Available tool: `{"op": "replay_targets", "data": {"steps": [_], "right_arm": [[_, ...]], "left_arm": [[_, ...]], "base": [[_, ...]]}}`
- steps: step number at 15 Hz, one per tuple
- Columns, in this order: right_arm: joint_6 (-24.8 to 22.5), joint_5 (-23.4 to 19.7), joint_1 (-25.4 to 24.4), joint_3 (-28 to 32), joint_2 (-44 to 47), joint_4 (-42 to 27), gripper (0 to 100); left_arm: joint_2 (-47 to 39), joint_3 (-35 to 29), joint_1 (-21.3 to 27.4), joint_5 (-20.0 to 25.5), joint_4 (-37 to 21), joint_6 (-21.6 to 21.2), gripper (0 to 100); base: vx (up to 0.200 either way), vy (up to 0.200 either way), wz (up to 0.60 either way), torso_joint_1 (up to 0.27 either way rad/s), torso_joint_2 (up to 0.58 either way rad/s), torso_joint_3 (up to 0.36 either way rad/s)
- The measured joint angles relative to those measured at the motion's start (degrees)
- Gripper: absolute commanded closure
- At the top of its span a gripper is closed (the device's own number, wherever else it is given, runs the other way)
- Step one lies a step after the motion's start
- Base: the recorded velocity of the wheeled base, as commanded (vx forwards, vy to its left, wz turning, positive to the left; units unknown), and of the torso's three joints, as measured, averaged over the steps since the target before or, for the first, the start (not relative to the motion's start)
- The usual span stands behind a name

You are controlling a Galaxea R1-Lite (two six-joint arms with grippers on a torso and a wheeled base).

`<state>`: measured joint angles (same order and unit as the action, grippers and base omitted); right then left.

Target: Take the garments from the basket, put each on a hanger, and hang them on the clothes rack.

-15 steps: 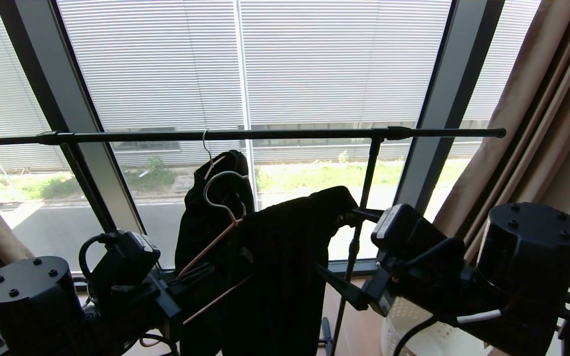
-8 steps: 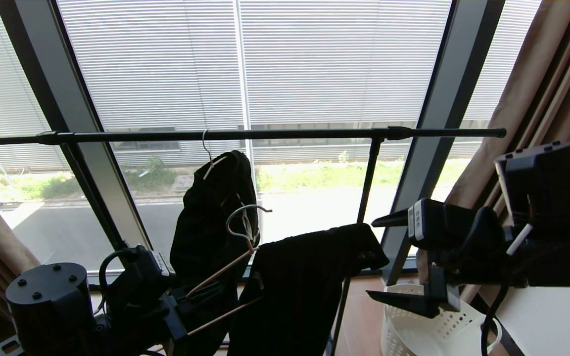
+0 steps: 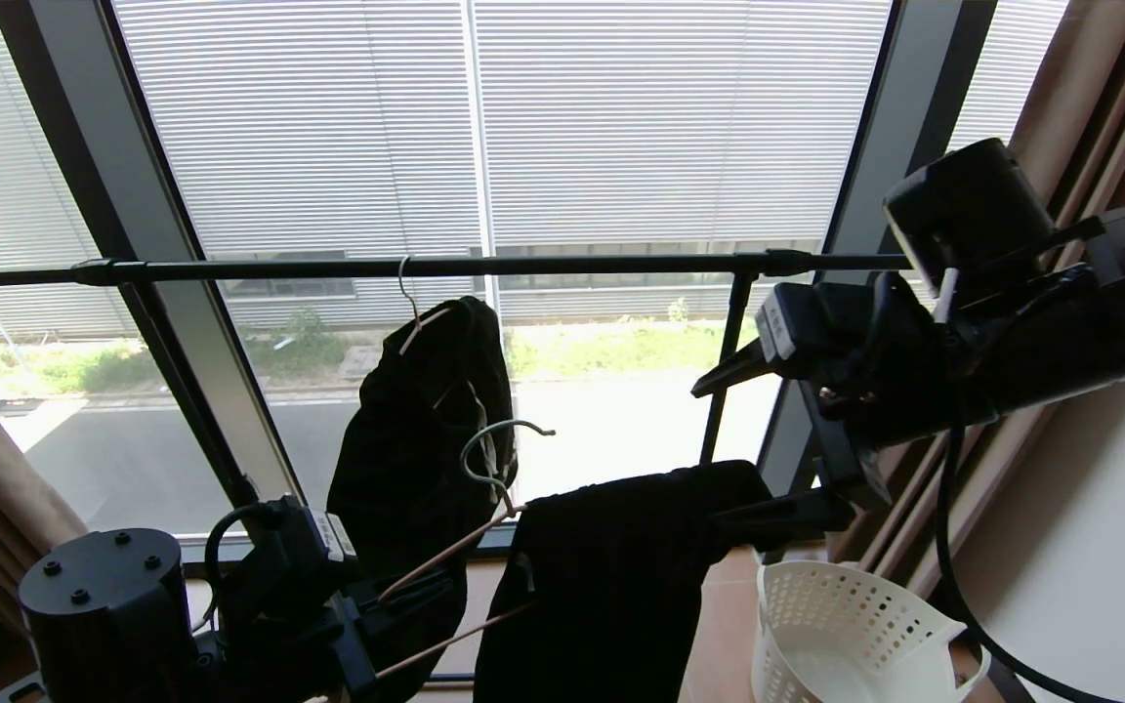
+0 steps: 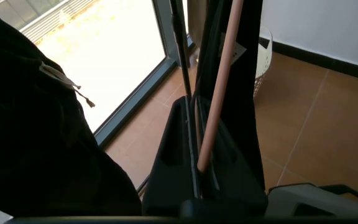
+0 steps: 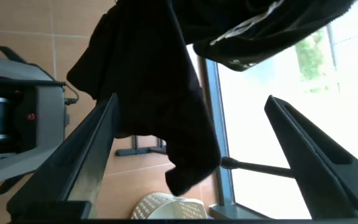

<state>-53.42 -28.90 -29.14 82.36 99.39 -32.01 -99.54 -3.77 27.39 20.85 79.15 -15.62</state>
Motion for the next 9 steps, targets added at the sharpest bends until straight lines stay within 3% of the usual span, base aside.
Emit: {"op": "replay_targets", "data": {"steps": [9], "right_arm": [[0.40, 0.24, -6.00, 4.92, 9.85, -0.41, 0]], "left_arm": [[-0.88, 1.77, 1.02, 0.00, 6.44, 0.16, 100]], "base": [[0.000, 0.000, 0.00, 0.000, 0.00, 0.000]]}}
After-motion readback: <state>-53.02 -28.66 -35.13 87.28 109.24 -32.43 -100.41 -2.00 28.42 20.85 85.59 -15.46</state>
